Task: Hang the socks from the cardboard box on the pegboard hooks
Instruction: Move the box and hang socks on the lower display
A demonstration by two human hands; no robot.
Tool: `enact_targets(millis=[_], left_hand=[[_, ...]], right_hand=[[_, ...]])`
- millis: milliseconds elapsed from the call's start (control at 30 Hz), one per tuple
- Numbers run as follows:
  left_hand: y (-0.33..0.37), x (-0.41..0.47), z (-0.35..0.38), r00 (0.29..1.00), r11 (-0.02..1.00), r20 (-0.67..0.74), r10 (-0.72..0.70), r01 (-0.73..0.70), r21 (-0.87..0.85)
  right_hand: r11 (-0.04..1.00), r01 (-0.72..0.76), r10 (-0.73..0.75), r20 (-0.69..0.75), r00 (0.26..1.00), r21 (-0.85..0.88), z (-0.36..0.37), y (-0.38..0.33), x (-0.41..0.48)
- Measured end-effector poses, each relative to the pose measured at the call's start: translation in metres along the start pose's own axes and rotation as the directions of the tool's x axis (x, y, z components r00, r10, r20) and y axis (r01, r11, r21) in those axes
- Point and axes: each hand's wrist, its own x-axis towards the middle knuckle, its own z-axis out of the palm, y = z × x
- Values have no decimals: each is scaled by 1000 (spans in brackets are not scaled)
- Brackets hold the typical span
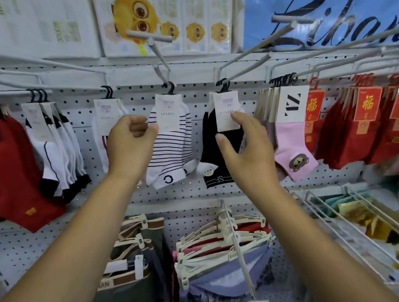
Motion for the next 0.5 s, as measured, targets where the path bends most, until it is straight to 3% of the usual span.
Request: enact_targets(millis=[133,233,367,500], left_hand=[[-11,-40,-33,989,974,15,147,-148,169],[-22,-84,-69,974,930,66,217,-227,291],[-45,-153,-122,977,867,179,117,-188,462],[-71,-233,-174,993,787,106,-49,-28,616]], right_hand=[[995,72,-81,154,985,62,10,-3,-32],[988,88,-126,337,933,127,24,-8,-61],[971,169,-238,624,745,169,44,-13,-108],[946,211,-322,781,536,245,68,-24,-164]])
